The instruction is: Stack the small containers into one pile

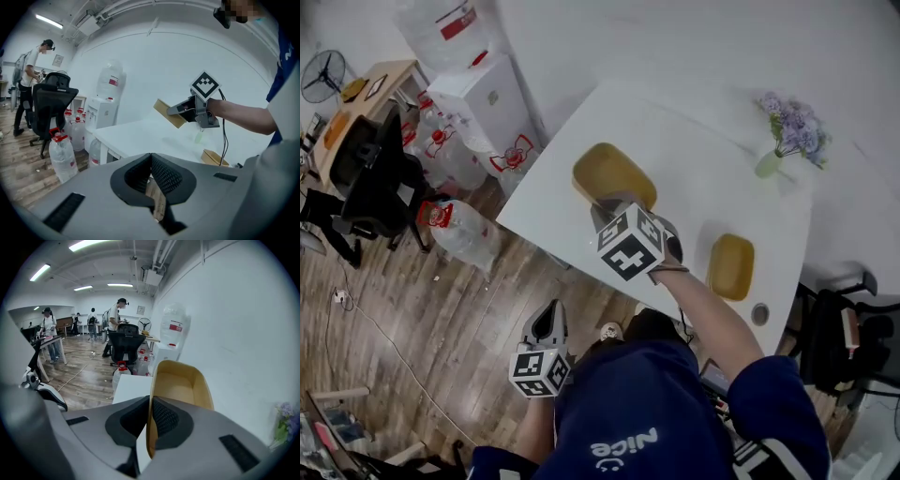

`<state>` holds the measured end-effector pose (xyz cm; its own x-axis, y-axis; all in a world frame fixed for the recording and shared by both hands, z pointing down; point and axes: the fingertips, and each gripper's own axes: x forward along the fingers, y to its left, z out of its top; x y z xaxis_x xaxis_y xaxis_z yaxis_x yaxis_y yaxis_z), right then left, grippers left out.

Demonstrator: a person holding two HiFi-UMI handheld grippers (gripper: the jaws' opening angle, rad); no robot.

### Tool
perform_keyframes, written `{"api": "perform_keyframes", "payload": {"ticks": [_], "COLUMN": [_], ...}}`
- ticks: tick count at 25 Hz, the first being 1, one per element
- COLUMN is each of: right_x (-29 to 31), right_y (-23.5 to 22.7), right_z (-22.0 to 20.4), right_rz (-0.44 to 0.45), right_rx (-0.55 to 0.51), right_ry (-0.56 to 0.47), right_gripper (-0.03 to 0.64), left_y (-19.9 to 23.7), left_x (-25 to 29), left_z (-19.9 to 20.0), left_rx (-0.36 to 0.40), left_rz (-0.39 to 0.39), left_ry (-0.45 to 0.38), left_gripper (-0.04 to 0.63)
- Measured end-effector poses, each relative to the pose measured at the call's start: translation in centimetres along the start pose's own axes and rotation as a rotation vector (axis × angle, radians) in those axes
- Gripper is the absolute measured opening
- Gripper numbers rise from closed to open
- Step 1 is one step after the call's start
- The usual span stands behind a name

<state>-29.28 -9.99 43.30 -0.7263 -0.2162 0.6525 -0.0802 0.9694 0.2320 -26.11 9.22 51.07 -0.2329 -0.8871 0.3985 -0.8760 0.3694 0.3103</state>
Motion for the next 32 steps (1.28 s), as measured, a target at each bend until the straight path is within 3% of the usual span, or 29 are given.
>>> {"api": "perform_keyframes", "payload": {"ticks": [10,15,23,32], "right_x": [-6.9,-9.7,-13.9,-18.3], "right_y": [-3.3,-4.5,-6.3,-8.1], "right_z": [-3.7,-6.4,-11.6,-19.0], "right_rz": [-0.156,-0.192,-0.295,-0.476], "right_rx": [0.224,0.396,0.549,0.679], "right_ry": [-0.029,-0.052,-0.019,0.077], "right_gripper": [0.052,0.054,0.053,0.054], "left_y": [-4.4,-6.3,-8.6,-12.2], "left_x": [3.6,5.1,6.5,8.3], "left_z": [0.1,0.1,-0.2,-1.6], "left_rx": [0.058,0.078,0.094,0.149], "left_rz": [-0.177,-0.234,-0.303,-0.432], "left_ry": [0.035,0.046,0.064,0.13], "left_gripper": [0.018,0.018,0.018,0.018]}}
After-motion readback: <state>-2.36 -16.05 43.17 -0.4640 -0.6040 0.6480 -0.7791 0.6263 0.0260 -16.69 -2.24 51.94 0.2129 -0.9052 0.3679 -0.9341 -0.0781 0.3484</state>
